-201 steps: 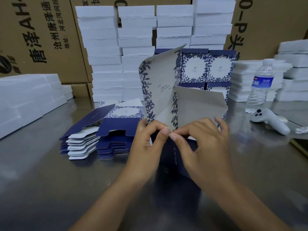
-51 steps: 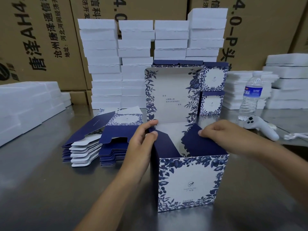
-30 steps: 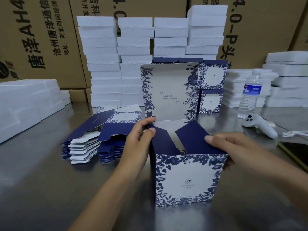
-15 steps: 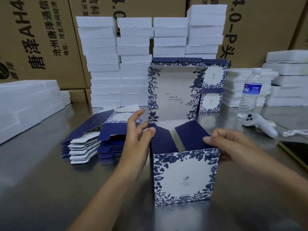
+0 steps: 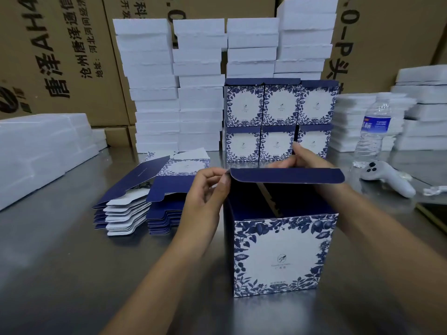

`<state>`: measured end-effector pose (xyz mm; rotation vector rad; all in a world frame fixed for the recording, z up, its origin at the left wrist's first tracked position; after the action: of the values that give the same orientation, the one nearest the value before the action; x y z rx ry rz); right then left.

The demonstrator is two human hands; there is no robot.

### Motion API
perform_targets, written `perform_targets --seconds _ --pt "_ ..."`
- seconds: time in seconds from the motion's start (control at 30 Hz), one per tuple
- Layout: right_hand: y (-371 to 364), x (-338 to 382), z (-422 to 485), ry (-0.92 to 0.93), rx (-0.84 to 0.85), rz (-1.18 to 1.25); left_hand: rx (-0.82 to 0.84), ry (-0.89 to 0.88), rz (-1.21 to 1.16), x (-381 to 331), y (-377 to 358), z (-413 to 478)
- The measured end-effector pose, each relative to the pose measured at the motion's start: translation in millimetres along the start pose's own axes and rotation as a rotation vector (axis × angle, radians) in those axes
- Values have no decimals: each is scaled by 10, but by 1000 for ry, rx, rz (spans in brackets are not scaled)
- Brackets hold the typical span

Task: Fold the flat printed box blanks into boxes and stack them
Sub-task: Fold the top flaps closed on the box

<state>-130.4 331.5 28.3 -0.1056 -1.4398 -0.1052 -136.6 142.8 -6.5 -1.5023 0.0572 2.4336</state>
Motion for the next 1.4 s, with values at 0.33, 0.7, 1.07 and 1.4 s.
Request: perform_targets --seconds 0.33,0.7,1.07,1.4 --pt "-9 120 13 -73 -44 -275 -10 51 4 19 15 6" --pt "-201 156 13 7 59 -606 3 258 -60 84 -43 68" --pt "-211 144 19 -30 60 -552 57 525 77 14 -164 295" --pt "-216 155 5 -52 54 -547 127 434 171 -74 -154 371"
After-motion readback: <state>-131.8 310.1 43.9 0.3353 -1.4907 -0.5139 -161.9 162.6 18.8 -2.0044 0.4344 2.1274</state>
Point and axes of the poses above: each hand's wrist, its own z-axis towards the middle knuckle, its own y-axis out of the back of the hand, x = y × z, the point moved 5 cm from there along z, towards the middle knuckle, and after that the axes turned 1 degree about -z, right-handed, at the moved point
